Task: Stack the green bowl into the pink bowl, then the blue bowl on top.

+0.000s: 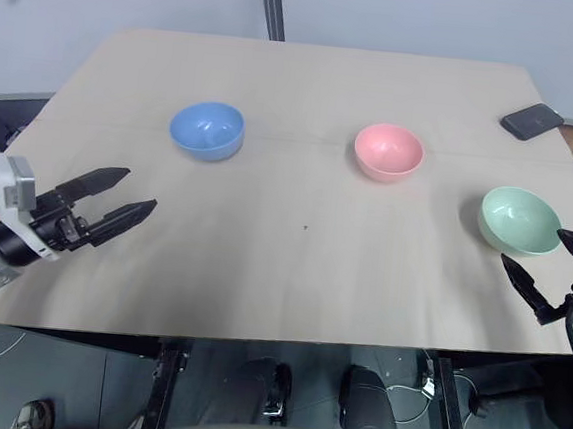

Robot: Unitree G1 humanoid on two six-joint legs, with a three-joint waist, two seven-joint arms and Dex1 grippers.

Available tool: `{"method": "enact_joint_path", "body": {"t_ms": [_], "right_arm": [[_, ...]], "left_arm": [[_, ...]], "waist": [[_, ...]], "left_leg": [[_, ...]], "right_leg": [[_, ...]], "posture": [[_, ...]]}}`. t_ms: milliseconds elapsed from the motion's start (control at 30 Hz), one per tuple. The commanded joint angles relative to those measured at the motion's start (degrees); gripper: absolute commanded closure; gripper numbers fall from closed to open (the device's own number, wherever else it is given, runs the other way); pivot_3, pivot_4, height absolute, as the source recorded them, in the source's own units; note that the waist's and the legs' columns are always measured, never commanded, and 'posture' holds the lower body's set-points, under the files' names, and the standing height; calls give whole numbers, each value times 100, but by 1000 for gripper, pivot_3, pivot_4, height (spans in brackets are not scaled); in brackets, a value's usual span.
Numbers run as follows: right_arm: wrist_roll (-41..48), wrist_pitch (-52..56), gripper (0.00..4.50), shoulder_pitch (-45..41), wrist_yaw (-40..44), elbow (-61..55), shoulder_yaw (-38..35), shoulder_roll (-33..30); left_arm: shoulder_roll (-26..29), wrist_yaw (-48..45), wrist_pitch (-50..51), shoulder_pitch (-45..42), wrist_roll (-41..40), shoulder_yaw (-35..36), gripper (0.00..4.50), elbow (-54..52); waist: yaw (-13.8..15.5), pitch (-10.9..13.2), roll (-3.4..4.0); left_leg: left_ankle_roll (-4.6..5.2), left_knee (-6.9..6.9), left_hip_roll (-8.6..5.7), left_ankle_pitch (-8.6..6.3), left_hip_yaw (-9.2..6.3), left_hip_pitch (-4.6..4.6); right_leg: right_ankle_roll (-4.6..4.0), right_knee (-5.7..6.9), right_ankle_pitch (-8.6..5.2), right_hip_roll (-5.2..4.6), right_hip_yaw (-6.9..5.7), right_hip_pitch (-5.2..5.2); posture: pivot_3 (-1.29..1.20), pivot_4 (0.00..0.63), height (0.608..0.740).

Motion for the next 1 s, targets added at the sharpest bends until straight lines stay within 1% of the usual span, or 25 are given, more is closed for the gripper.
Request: {"method": "enact_joint_path", "body": {"t_ms": [33, 267, 400, 467, 567, 600, 667, 700, 767, 833, 900, 1000], "right_arm": [[52, 134, 56, -153, -83, -256, 72, -30], [-85, 341, 56, -697, -74, -134, 583, -169], [-114, 226, 56, -1105, 59, 53, 889, -146], [-301, 196, 56, -1347, -57, 128, 1140, -114], [-378, 267, 56, -1851, 147, 285, 1710, -181], [-581, 290, 56, -2112, 159, 420, 2010, -246], [-1405, 267, 56, -2906, 88, 1041, 2849, -389], [-1784, 230, 56, -3434, 139, 1519, 3304, -386], [-2172, 178, 56, -4370, 246, 2385, 3908, -190], [-2468, -44, 56, -5198, 336, 3235, 4362, 122], [-2860, -519, 56, -5903, 387, 4150, 4756, 425], [-3307, -1191, 56, -6718, 433, 5458, 5155, 811]], "left_arm": [[56, 37, -6, -123, -94, 149, 0, -227], [-90, 217, 49, -270, -86, 67, 0, -334], [-174, 389, 101, -276, -77, 58, 0, -486], [-245, 486, 95, -271, -71, 24, 0, -592], [-362, 427, 87, -303, -212, -32, 0, -731], [-363, 321, 92, -288, -260, -65, 0, -776], [-310, -4, -51, -186, -164, -203, 0, -863], [-310, -118, -64, -129, -182, -223, 0, -889], [-309, -240, -105, -89, -169, -248, 0, -872], [-321, -270, -139, -85, -141, -269, 0, -867], [-355, -232, -128, -67, -159, -263, 0, -921], [-412, -188, -136, 50, -177, -208, 0, -1050]], "waist": [[-1, 0, 0], [-5, 0, 0], [-4, 0, 0], [-5, 0, -1], [-6, 0, 0], [-18, 0, -1], [-58, 0, 0], [-79, 1, 0], [-130, 2, 2], [-149, 3, 1], [-163, 3, 1], [-147, 5, 0]], "left_leg": [[0, 0, 0, 0, 0, 0], [-1, 0, 0, 1, 3, 0], [-1, -1, 0, 2, 3, -1], [-1, -1, 0, 2, 3, -1], [-1, 0, -1, 2, 4, 0], [-1, -1, -1, 2, 4, 0], [-2, 0, 0, 3, 7, 1], [-1, 0, -1, 3, 12, 5], [-1, 0, -4, 3, 16, 5], [-1, 0, -5, 4, 13, 1], [-6, -1, -2, 7, 11, -3], [-7, -6, -2, 8, 10, -12]], "right_leg": [[0, 0, 0, 0, 0, 0], [-1, 0, 1, 0, 3, 0], [0, -5, 1, 5, 0, 1], [0, -5, 1, 7, 1, 1], [0, -4, 1, 7, 1, 1], [0, -4, 1, 7, 1, 0], [-1, -3, 2, 11, 3, 0], [-1, -1, 2, 13, 6, 1], [-1, 0, 2, 22, 9, -1], [-2, 2, 2, 25, 8, -7], [-3, 3, 2, 36, 9, -11], [-3, 1, 3, 38, 10, -18]], "posture": [[0, 150, 739], [0, 150, 739], [0, 150, 739], [0, 150, 739], [0, 150, 739], [0, 150, 739], [0, 150, 739], [0, 150, 739], [0, 150, 739], [0, 150, 739], [0, 150, 739], [0, 150, 739]]}}
